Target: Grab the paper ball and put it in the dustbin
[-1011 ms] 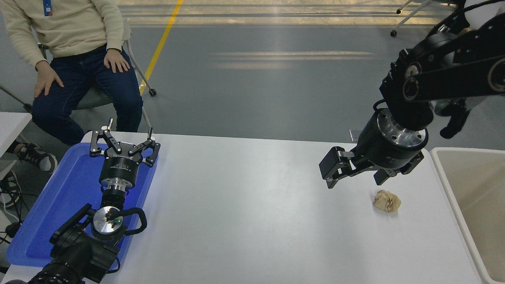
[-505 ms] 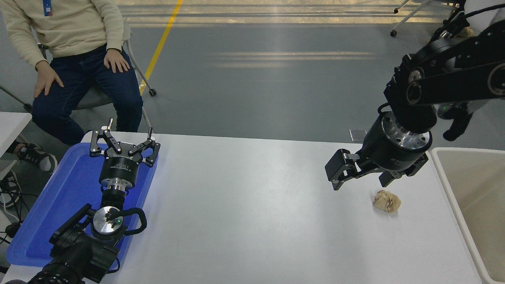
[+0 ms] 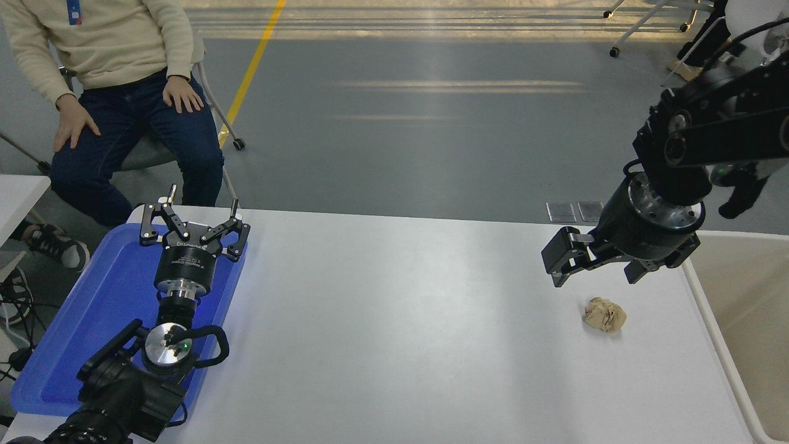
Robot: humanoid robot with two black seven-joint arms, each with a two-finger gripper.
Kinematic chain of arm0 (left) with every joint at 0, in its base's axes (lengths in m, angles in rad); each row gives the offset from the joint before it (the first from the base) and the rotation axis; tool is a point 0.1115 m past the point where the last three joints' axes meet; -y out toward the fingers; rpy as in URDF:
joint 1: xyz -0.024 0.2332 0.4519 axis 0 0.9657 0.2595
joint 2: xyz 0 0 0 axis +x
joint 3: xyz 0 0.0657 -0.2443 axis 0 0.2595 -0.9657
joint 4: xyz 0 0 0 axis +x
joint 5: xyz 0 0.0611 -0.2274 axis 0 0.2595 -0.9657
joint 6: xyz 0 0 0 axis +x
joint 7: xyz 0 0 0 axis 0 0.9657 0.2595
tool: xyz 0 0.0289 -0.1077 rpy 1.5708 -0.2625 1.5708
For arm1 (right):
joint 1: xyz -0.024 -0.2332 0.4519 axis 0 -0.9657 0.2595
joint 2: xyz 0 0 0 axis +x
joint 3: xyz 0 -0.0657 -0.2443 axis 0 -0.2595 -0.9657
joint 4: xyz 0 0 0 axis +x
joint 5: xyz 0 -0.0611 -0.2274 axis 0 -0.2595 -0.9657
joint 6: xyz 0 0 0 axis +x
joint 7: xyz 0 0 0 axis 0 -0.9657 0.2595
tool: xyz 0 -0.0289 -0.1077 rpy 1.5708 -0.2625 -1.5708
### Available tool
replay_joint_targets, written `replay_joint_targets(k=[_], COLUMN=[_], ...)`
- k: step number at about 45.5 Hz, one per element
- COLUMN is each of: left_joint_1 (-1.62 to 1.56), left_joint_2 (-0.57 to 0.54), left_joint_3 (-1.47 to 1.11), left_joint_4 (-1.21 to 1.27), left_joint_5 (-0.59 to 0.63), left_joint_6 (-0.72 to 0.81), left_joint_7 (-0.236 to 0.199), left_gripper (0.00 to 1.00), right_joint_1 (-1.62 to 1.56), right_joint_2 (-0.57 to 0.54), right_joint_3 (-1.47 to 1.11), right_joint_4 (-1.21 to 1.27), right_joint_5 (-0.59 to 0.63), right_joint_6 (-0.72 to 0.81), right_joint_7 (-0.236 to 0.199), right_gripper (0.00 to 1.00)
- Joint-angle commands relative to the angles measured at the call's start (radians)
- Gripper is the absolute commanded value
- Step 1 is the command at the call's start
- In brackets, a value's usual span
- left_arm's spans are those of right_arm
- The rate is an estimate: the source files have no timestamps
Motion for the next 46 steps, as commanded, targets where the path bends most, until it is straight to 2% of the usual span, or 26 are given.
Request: replay_joint_targets(k=[1, 8, 17, 29, 46], left_joint_1=[0.000, 0.000, 0.000, 0.000, 0.000], left_joint_2=[-0.001, 0.000, 0.000, 0.000, -0.001], left_joint_3=[0.000, 0.000, 0.000, 0.000, 0.000], left_joint_4=[0.000, 0.000, 0.000, 0.000, 0.000], left_joint_5=[0.000, 0.000, 0.000, 0.000, 0.000], left_joint_6=[0.000, 0.000, 0.000, 0.000, 0.000], left_joint_7=[0.000, 0.000, 0.000, 0.000, 0.000], left_gripper=[1.00, 1.00, 1.00, 1.00, 1.00], right_joint_1=[-0.118, -0.276, -0.492, -0.751, -0.992], right_joint_2=[-0.127, -0.236, -0.282, -0.250, -0.149], right_joint_3=[-0.031, -0.004, 0.116, 0.245, 0.461], right_joint_4=[-0.055, -0.152, -0.308, -0.547, -0.794], right_joint_5=[-0.181, -0.337, -0.455, -0.550, -0.563], right_joint_6=[-0.074, -0.125, -0.157, -0.215, -0.240], right_joint_7=[0.000, 0.000, 0.002, 0.000, -0.006], right_gripper=[1.00, 1.00, 1.00, 1.00, 1.00])
